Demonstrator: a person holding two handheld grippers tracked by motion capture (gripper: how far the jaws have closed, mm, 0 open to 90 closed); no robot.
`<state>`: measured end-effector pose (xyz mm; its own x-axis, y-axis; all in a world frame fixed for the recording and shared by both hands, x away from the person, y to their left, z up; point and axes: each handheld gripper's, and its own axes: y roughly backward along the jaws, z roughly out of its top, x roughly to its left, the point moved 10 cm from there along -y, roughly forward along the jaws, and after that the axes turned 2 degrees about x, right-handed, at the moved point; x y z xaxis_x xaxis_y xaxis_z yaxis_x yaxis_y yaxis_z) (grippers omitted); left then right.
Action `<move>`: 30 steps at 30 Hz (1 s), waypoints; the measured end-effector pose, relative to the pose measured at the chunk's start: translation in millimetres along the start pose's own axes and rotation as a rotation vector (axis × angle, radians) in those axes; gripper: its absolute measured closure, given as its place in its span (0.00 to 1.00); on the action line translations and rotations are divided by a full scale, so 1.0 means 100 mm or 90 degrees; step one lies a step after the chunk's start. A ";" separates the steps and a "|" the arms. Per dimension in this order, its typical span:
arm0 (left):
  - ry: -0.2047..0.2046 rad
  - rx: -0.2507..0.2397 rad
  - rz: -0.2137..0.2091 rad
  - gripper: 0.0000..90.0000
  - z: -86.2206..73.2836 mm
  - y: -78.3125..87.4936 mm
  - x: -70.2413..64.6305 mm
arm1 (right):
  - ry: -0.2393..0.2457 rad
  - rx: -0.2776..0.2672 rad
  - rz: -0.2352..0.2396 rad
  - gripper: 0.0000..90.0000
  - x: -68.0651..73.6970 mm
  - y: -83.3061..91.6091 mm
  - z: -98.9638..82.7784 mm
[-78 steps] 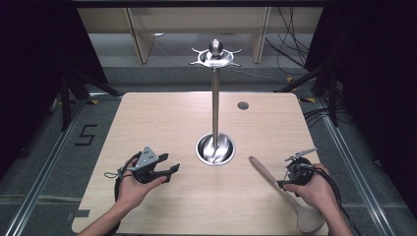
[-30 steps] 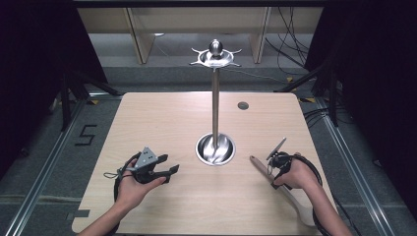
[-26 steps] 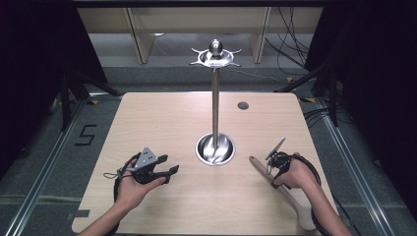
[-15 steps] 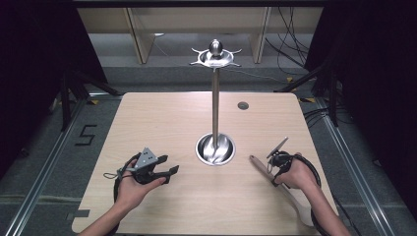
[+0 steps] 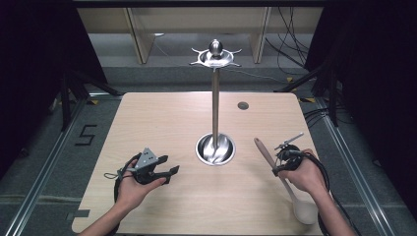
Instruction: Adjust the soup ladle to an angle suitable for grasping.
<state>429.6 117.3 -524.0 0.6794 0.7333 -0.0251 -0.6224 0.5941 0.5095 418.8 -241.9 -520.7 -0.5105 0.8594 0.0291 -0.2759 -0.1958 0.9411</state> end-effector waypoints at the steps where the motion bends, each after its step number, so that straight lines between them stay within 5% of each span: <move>1: 0.000 0.000 0.000 0.44 0.00 0.00 0.00 | -0.004 -0.008 0.003 0.85 0.01 0.04 0.01; 12: 0.002 -0.004 -0.006 0.44 0.00 -0.01 -0.01 | -0.005 -0.099 0.007 0.85 0.00 0.25 0.06; 16: 0.002 0.001 0.001 0.44 0.00 0.00 0.00 | -0.010 -0.156 0.016 0.85 0.05 0.35 0.07; 17: 0.000 0.000 0.000 0.44 0.00 0.00 0.00 | -0.013 -0.192 0.007 0.85 0.04 0.34 0.10; 18: 0.001 -0.001 -0.001 0.44 0.00 0.00 0.00 | -0.003 -0.177 0.009 0.85 0.04 0.38 0.06; 19: 0.009 -0.001 -0.002 0.44 0.00 0.00 -0.02 | 0.024 -0.202 0.014 0.85 0.03 0.40 0.08; 23: 0.007 -0.004 -0.006 0.44 0.00 -0.01 -0.02 | 0.006 -0.233 0.022 0.85 0.07 0.46 0.06; 25: 0.006 -0.004 -0.006 0.44 0.00 -0.01 -0.02 | 0.033 -0.276 0.021 0.85 0.06 0.52 0.07; 30: 0.007 -0.003 -0.005 0.44 0.00 -0.01 -0.02 | 0.014 -0.313 0.023 0.85 0.08 0.58 0.05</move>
<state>428.7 115.3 -524.3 0.6803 0.7319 -0.0388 -0.6183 0.6016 0.5057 403.4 -244.0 -464.0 -0.5421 0.8390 0.0463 -0.6069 -0.4290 0.6690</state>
